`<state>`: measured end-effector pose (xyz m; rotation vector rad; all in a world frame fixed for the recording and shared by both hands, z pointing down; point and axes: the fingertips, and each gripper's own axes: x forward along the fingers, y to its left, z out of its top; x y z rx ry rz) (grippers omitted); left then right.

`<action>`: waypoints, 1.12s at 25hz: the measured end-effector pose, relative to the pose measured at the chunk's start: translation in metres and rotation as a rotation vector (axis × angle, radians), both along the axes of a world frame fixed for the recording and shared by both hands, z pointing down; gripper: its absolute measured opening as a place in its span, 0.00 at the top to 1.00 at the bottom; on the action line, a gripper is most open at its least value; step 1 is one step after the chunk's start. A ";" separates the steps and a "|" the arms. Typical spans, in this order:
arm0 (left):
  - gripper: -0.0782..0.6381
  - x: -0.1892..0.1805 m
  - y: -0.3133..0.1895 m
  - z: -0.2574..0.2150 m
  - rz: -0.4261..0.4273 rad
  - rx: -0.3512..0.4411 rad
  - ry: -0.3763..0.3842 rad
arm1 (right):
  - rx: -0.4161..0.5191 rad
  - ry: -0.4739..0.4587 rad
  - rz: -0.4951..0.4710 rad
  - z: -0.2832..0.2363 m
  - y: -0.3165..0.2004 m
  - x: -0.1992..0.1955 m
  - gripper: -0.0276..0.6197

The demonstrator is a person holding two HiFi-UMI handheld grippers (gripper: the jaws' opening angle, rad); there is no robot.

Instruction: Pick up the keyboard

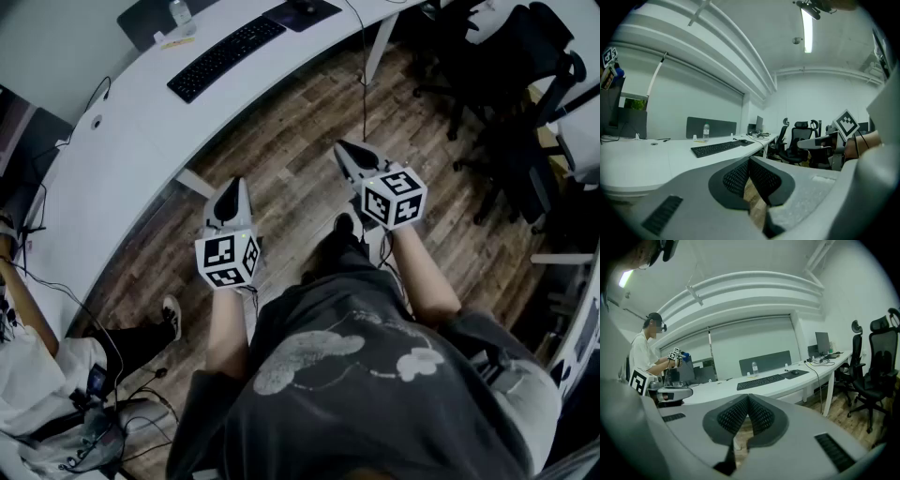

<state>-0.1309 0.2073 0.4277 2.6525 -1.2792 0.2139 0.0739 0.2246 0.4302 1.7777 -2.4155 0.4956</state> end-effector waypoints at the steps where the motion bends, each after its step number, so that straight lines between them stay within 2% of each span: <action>1: 0.89 -0.002 -0.001 0.000 -0.003 -0.001 -0.002 | -0.002 -0.001 0.004 0.002 0.000 -0.001 0.97; 9: 0.89 -0.006 -0.002 0.002 0.007 -0.002 -0.003 | 0.000 0.004 0.019 0.005 0.000 -0.004 0.97; 17: 0.89 0.016 0.000 0.014 0.051 -0.043 0.011 | 0.001 -0.007 0.030 0.011 -0.003 0.007 0.97; 23: 0.89 0.048 -0.023 0.021 0.076 -0.068 0.001 | -0.003 -0.043 0.039 0.019 -0.028 0.037 0.97; 28: 0.89 0.084 -0.065 0.014 0.079 -0.066 -0.013 | -0.013 -0.073 0.034 0.020 -0.079 0.074 0.97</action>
